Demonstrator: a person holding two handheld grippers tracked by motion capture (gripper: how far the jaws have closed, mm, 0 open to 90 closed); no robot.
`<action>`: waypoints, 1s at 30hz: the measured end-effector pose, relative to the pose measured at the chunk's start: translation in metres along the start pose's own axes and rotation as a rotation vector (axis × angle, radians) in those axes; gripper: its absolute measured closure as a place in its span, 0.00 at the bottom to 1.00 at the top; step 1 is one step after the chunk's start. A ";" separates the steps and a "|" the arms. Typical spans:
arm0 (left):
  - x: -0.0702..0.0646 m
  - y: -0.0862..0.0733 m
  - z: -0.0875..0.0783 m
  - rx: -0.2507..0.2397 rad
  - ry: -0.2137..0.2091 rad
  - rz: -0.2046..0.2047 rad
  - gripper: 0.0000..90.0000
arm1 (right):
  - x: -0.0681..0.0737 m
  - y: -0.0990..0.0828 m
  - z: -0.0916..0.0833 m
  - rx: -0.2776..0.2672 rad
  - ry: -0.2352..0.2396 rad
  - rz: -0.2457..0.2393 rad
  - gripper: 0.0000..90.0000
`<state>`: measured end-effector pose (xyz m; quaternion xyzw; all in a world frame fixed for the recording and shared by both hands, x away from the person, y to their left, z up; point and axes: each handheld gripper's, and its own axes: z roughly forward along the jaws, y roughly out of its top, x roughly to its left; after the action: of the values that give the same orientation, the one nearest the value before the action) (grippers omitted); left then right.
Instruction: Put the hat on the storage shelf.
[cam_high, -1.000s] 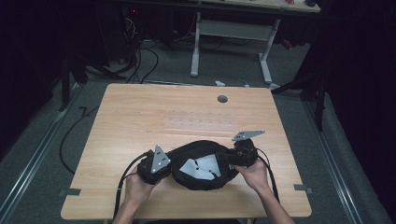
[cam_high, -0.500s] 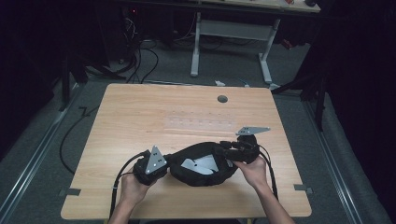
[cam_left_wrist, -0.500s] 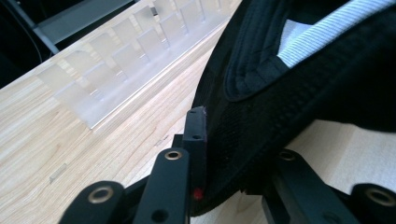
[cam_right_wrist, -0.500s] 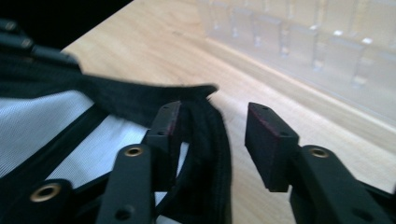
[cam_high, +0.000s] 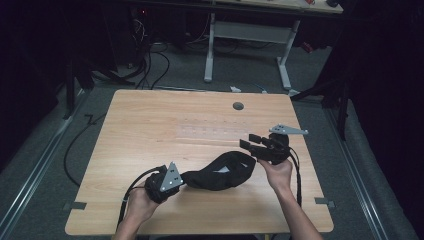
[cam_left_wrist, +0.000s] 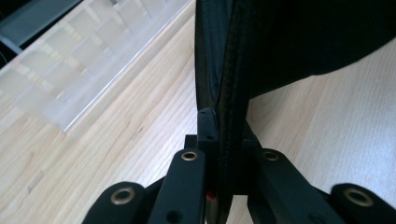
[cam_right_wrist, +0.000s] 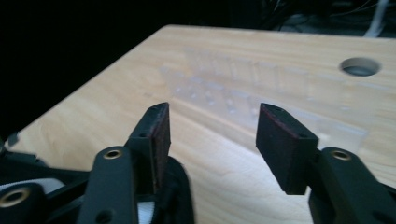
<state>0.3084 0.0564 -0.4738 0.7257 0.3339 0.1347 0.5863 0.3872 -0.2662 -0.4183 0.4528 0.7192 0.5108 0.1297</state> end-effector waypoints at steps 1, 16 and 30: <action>0.002 0.001 -0.003 -0.011 0.003 -0.015 0.96 | -0.002 0.000 -0.002 -0.005 -0.007 0.006 0.49; 0.023 0.020 -0.016 -0.097 0.085 -0.197 0.96 | -0.012 -0.049 0.002 0.094 -0.162 -0.107 0.49; 0.036 0.037 -0.014 -0.152 0.178 -0.245 0.96 | -0.031 -0.100 0.012 0.203 -0.295 -0.128 0.51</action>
<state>0.3387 0.0867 -0.4417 0.6184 0.4595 0.1506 0.6195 0.3605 -0.2898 -0.5173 0.4868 0.7677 0.3542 0.2198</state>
